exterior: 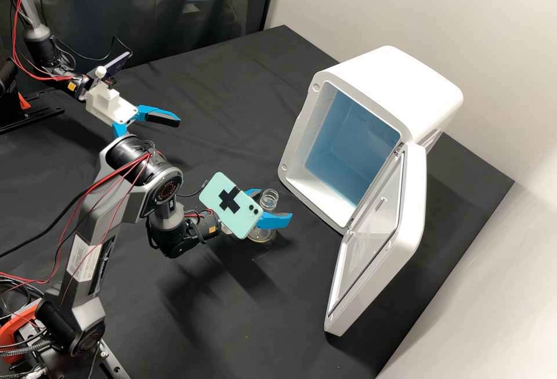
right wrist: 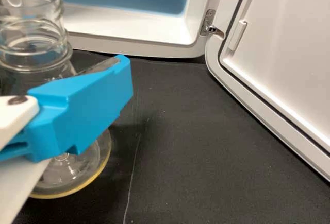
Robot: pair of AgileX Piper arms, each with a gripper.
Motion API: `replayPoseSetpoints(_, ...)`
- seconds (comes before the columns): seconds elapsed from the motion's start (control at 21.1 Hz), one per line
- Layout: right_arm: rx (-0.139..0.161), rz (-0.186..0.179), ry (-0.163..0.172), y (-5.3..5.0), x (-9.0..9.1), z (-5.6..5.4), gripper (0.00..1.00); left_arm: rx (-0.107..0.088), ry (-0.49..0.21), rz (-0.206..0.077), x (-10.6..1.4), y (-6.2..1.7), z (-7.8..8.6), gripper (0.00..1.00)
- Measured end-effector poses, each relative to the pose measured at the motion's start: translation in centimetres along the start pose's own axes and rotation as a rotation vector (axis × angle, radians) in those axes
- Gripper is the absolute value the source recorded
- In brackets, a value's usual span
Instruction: Place the flask in the incubator
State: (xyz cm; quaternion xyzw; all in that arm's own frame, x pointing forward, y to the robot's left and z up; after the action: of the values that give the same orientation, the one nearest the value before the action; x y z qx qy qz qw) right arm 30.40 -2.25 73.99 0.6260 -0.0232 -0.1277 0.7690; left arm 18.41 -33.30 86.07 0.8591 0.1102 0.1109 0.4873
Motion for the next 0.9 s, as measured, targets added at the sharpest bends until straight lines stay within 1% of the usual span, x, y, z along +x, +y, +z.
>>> replayPoseSetpoints(0.28, 0.003, 0.003, -0.005, 0.02, 0.00, 0.04, 0.00, 0.000, 0.000, 0.000, 0.00, 0.00, 0.00, 1.00)
replayPoseSetpoints(0.47, 0.024, 0.007, -0.012, 0.06, 0.00, 0.11, 0.00, 0.000, 0.000, 0.000, 0.00, 0.00, 0.00, 1.00)
replayPoseSetpoints(0.62, 0.023, 0.007, -0.012, 0.06, 0.00, 0.11, 0.00, 0.000, 0.000, 0.000, 0.00, 0.00, 0.00, 1.00)
replayPoseSetpoints(0.71, 0.030, 0.007, -0.012, 0.06, 0.00, 0.11, 0.00, 0.000, 0.000, 0.000, 0.00, 0.00, 0.00, 1.00)
replayPoseSetpoints(0.81, 0.031, 0.008, -0.011, 0.08, 0.03, 0.09, 0.00, 0.000, -0.002, 0.000, 0.01, -0.01, 0.04, 1.00)
replayPoseSetpoints(0.9, 0.035, 0.005, -0.014, 0.23, 0.37, -0.04, 0.00, 0.001, -0.004, -0.001, 0.02, -0.02, 0.09, 1.00)
